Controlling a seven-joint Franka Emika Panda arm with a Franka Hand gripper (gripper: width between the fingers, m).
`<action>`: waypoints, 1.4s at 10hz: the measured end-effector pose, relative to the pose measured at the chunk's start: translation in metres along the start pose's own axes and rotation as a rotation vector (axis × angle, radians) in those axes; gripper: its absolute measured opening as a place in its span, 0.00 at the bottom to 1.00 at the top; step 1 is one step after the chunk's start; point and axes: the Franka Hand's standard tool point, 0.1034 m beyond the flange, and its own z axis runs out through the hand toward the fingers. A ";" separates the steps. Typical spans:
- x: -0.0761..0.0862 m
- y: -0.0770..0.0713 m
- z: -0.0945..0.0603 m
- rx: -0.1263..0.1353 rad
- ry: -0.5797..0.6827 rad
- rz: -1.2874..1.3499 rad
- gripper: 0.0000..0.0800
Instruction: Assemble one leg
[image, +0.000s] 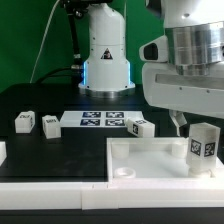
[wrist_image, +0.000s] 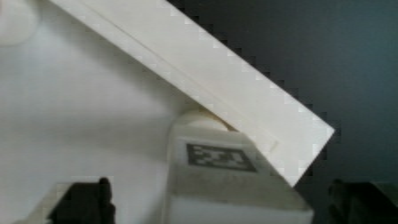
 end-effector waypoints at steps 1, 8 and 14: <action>-0.001 -0.001 0.000 -0.006 0.007 -0.206 0.80; 0.007 0.004 -0.003 -0.039 0.000 -1.024 0.81; 0.008 0.005 -0.003 -0.047 0.000 -1.152 0.36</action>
Offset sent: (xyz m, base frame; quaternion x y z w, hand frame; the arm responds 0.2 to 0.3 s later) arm 0.0084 0.0006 0.0009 -0.0113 -0.0280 -0.2809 0.9593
